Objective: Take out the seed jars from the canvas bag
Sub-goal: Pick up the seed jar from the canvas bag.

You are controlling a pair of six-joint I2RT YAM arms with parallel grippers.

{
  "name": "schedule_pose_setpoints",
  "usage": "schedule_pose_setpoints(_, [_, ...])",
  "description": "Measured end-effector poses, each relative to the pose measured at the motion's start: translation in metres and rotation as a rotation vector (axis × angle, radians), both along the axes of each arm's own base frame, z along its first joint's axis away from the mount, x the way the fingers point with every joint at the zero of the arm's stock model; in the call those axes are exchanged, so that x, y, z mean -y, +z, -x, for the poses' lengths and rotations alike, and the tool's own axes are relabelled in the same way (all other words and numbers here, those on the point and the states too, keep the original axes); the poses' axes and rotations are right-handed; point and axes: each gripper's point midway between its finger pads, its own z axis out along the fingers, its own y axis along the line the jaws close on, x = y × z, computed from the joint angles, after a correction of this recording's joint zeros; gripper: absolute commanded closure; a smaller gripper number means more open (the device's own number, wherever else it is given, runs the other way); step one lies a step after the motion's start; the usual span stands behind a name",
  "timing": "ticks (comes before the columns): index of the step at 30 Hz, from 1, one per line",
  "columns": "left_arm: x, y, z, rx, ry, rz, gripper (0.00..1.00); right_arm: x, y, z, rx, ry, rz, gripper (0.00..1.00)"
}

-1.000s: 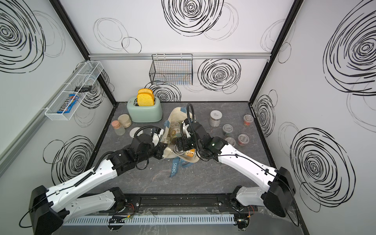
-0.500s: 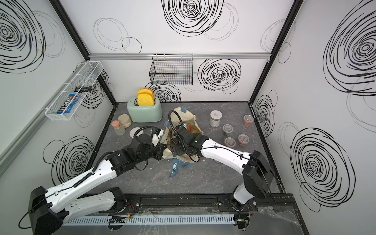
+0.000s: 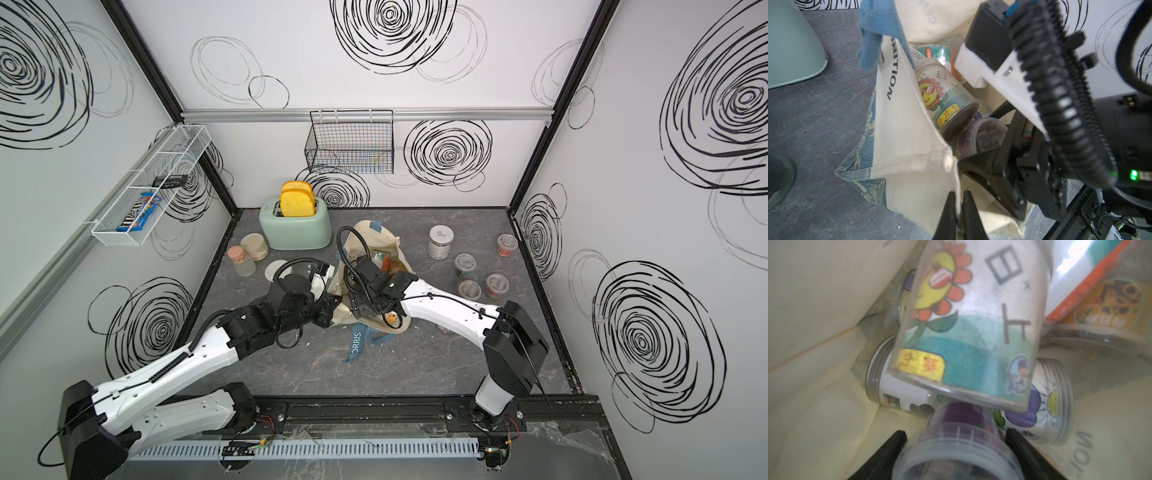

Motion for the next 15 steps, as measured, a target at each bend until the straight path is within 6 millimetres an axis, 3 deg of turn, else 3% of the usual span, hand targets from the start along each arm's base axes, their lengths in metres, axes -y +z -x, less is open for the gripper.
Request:
schedule_pose_setpoints(9, [0.0,0.001,-0.001,0.003,0.002,0.003,1.0,-0.004,0.03,0.008,0.015,0.028,-0.091,0.26])
schedule_pose_setpoints(15, [-0.001,0.002,-0.001,0.005,0.005,0.005,1.0,0.004,0.063,0.008,0.061,0.023,-0.166,0.26])
